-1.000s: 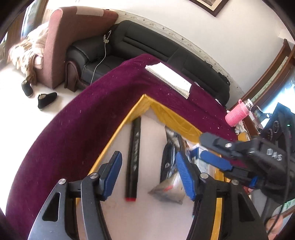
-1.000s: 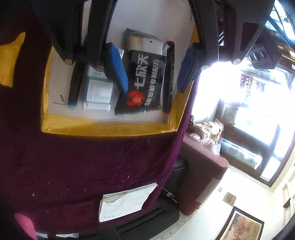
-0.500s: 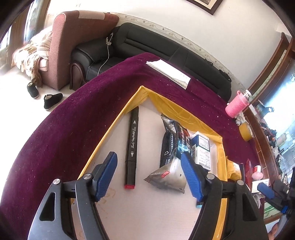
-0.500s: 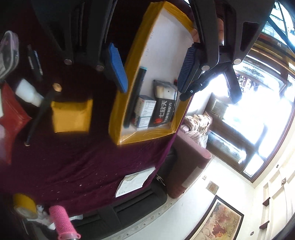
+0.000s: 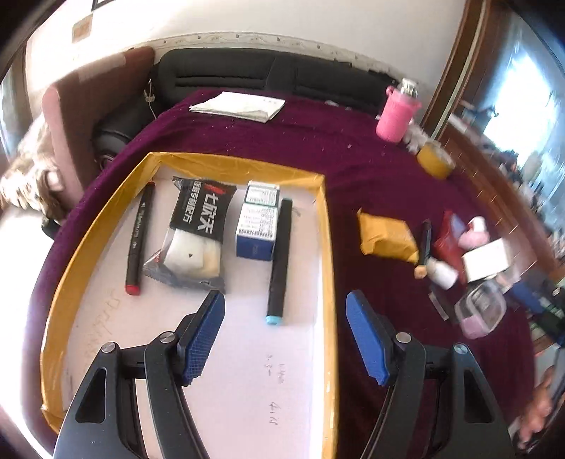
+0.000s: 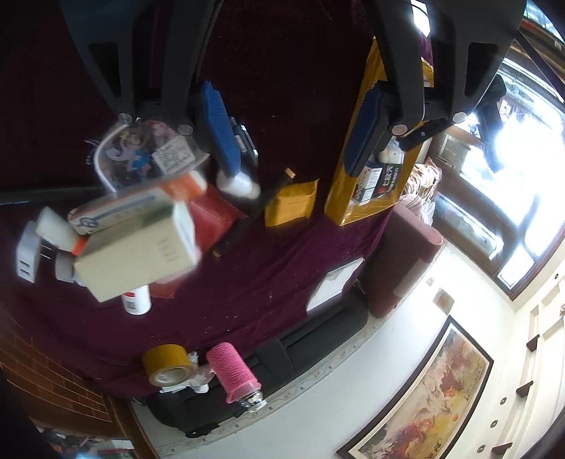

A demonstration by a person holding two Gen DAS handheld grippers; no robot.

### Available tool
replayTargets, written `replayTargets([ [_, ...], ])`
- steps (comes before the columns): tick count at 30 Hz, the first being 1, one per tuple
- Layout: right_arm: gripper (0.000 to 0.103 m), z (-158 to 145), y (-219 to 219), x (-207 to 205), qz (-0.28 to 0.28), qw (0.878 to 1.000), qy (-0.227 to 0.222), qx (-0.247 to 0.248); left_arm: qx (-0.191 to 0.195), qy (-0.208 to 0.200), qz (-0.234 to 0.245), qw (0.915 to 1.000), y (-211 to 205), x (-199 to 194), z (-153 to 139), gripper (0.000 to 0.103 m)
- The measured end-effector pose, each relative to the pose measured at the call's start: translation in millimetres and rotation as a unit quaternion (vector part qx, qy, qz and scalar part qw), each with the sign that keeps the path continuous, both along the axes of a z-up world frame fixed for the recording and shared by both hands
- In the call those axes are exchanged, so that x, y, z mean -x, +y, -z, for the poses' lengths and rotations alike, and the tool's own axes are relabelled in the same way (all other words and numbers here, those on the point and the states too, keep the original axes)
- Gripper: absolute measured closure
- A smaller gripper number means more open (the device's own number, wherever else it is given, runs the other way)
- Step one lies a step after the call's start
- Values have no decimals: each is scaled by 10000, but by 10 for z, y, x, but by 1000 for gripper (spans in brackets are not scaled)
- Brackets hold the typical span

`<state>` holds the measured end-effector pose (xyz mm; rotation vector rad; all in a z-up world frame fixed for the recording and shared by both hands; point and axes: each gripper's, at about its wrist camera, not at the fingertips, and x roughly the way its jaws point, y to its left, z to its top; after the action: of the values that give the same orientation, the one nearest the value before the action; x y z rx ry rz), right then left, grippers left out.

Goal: Organize objects
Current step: 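Grasp a beige-capped black marker with the left tool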

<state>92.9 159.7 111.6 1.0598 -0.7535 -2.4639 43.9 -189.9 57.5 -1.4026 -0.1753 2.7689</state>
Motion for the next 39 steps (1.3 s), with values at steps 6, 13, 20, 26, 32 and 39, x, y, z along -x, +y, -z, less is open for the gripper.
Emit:
replayTargets([
  [6,43,125,400,-61,349,9993,-76,148,-25,-472,-105,9988,-1,124,240,62],
  [13,43,205,556,-34,472,9988,-87,-7,-403,435,366,9976,213,-76,-306,28],
  [20,43,302,725,5,1125,9920,240,-519,-363,164,1262,9912,921,131,-221,25],
  [26,43,377,890,30,1421,9873,373,-611,195,620,1854,9805,1392,360,-274,32],
  [32,43,471,1027,27,1430,9892,253,-189,810,227,2564,9629,1818,865,-113,70],
  [39,36,530,1022,56,1243,9921,110,162,1239,-341,2918,9478,2071,1043,306,78],
])
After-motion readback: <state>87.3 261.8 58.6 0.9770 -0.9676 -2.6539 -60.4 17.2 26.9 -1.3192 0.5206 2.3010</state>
